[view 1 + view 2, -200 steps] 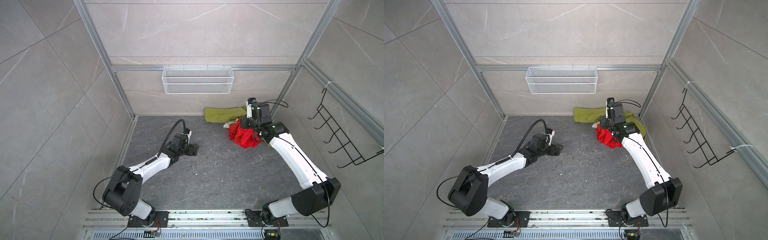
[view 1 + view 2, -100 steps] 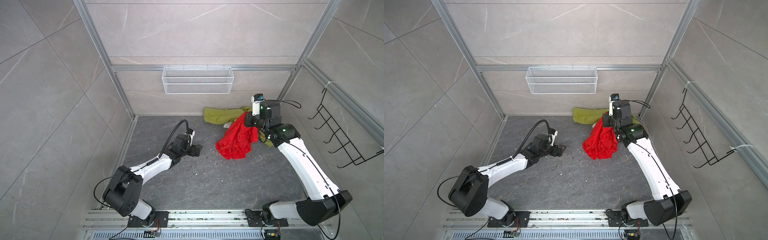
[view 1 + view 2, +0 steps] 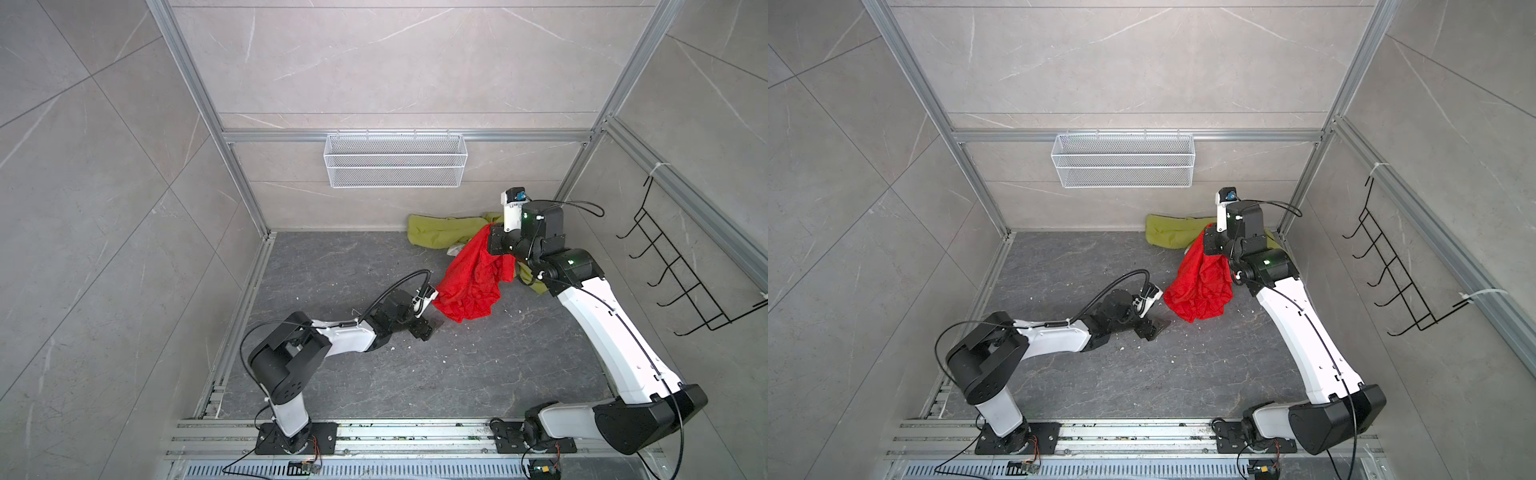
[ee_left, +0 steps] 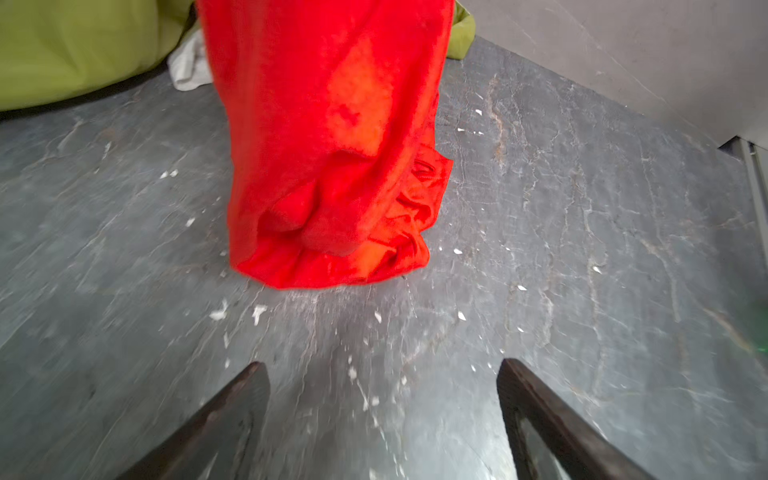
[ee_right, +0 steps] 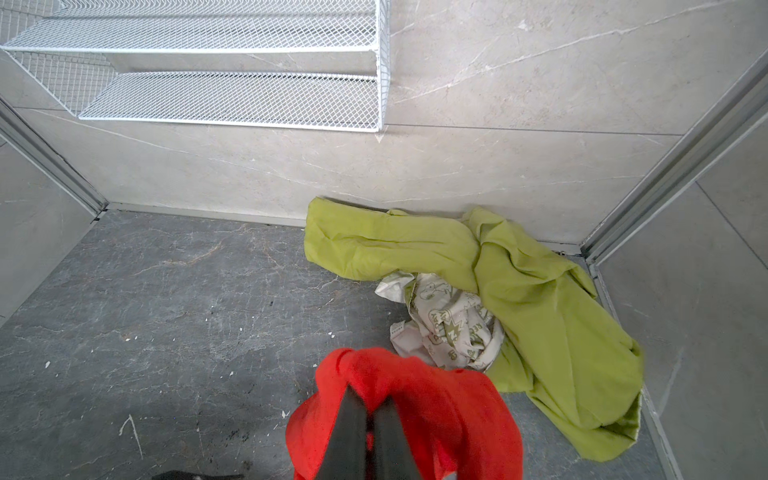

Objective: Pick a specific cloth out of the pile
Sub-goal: 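Pull the red cloth out of the pile while the left gripper reaches toward it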

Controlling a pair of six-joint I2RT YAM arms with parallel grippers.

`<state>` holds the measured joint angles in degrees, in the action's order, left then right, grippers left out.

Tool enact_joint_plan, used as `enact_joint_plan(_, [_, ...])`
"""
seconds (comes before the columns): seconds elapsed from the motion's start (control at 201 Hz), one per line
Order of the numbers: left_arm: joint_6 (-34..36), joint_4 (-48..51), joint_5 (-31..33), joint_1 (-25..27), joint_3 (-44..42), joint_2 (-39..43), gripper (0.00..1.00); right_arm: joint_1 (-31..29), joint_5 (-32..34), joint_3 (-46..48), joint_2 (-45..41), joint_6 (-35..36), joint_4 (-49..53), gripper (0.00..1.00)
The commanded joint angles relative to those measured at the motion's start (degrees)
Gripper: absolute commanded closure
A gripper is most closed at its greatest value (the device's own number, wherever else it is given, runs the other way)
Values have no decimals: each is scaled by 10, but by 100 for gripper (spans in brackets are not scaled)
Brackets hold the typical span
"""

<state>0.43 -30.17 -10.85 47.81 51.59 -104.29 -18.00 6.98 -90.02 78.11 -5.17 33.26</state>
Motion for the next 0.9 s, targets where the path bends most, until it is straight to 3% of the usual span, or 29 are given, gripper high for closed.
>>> enact_joint_plan(0.0, [42,-104,-22,-15,49,-33,11,-2,-12,-14,-24,-5,-13,100])
enact_joint_plan(0.274, [56,-148,-50,-25,71,-85,11,-2,-22,-6,-27,-12,-13,100])
enact_joint_plan(0.578, [-2,-177,-49,-24,116,-135,9,-3,-24,0,-30,-18,-18,100])
enact_joint_plan(0.822, [-15,-178,-49,-25,127,-148,21,-2,-21,0,-30,-19,-17,100])
enact_joint_plan(0.891, [-14,-177,-49,-24,128,-147,30,-2,-19,1,-30,-18,-18,100])
